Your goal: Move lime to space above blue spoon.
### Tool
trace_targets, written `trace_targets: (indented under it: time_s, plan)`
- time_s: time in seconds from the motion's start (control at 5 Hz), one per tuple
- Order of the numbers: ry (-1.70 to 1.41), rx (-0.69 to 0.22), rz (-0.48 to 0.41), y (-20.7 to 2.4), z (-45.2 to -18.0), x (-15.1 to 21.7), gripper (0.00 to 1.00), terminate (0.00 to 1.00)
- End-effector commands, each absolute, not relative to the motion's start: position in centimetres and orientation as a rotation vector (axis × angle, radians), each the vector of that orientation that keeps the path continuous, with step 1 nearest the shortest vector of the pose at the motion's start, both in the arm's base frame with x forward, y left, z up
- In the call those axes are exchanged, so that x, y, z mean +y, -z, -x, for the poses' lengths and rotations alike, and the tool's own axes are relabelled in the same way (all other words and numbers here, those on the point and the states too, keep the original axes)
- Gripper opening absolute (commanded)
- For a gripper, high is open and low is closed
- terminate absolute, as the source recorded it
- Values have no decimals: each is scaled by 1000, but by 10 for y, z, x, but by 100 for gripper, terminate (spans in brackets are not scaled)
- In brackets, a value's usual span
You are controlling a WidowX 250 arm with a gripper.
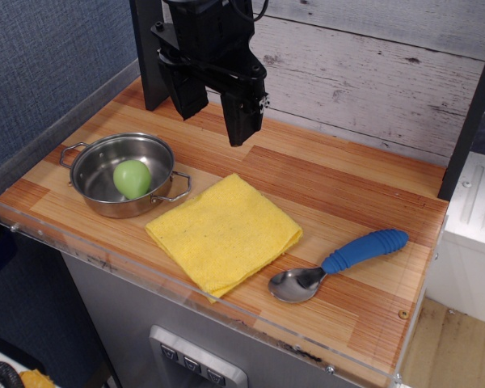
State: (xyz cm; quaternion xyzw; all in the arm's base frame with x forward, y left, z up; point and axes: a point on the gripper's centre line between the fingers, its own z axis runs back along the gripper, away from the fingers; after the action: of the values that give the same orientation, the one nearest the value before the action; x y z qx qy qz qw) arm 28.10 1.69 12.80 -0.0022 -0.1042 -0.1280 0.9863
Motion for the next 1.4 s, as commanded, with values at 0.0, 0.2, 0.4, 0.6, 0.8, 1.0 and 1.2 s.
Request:
trace_targets:
  time_s: [0.0,0.2,0.4,0.6,0.8,1.0,1.2]
  plan:
    - [257,-209,4,-128,-281,17,100,0]
    - [60,-214,36,-124,-278,40,100,0]
    - [-88,-183,63,-121,-279,57,100,0]
    - [-224,-185,66,-115,-281,84,100,0]
    - [-401,-201,-40,-107,-281,110,100,0]
    - [-473,-215,-91,-106,-283,128,100,0]
    - [-461,-211,-149,-98,-284,140,100,0]
